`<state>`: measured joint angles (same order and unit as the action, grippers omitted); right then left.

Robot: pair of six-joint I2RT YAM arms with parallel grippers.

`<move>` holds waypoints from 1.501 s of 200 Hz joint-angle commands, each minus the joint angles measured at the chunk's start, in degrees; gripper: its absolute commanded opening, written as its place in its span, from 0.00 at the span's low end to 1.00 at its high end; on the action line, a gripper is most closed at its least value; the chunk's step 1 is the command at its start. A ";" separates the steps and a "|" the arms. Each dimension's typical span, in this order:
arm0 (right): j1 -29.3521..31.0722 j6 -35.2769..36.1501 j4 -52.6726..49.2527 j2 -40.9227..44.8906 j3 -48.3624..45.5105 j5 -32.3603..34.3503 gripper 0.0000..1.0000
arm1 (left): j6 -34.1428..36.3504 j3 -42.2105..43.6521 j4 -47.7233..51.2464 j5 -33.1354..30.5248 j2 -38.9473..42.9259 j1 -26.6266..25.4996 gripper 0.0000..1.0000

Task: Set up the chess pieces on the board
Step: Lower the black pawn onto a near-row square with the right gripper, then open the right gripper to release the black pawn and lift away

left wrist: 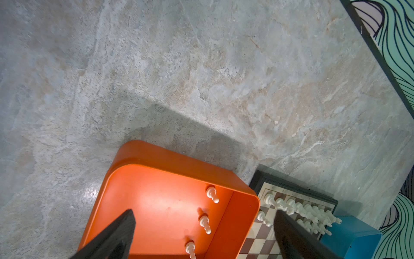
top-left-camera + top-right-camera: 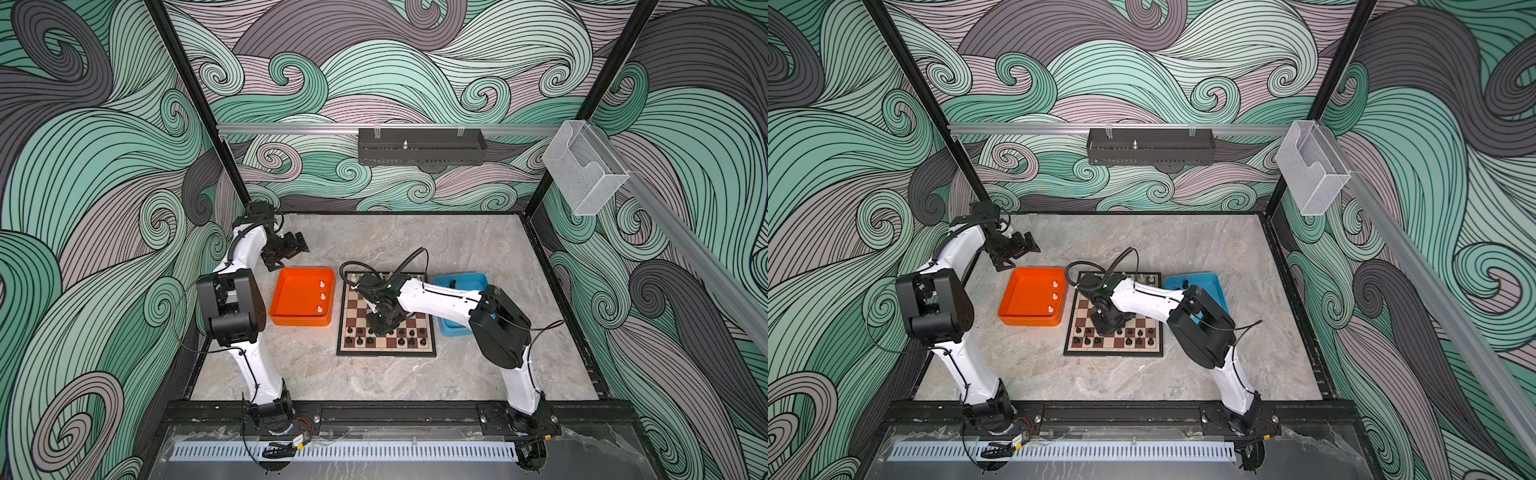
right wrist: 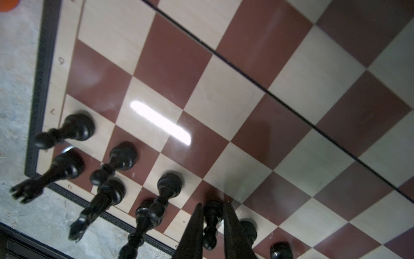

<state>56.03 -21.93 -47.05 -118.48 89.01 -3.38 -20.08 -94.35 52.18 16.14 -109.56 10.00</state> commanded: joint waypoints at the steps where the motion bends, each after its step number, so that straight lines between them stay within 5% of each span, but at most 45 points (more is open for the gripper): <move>1: 0.31 -0.57 -1.04 -0.97 1.07 0.75 0.18 | -0.58 0.13 -0.43 0.72 -0.92 0.55 0.99; 300: 0.65 -0.58 -0.24 2.19 -0.24 1.81 0.26 | -0.70 0.21 -0.42 1.02 -0.74 0.50 0.98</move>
<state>56.40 -21.91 -46.94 -118.61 89.27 -3.09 -20.14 -94.35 51.75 16.38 -109.84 10.00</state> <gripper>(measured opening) 0.248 0.986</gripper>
